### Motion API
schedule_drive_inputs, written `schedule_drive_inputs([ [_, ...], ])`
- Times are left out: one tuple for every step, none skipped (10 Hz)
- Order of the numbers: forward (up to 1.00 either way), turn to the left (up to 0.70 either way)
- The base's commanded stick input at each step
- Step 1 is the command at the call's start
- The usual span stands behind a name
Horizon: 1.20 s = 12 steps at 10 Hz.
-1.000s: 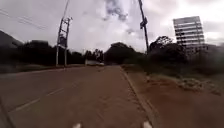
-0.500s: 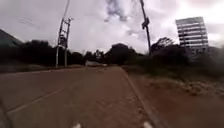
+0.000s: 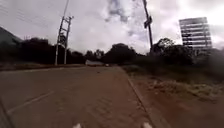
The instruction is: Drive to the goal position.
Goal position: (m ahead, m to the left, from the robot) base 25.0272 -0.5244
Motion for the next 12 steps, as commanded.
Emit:
schedule_drive_inputs([
  [0.5, 0.0],
  [0.5, 0.0],
  [0.5, 0.0],
  [0.5, 0.0],
  [0.5, 0.0],
  [0.5, 0.0],
  [0.5, 0.0],
  [0.5, 0.0],
  [0.5, 0.0],
  [0.5, 0.0],
  [0.5, 0.0],
  [0.5, 0.0],
])
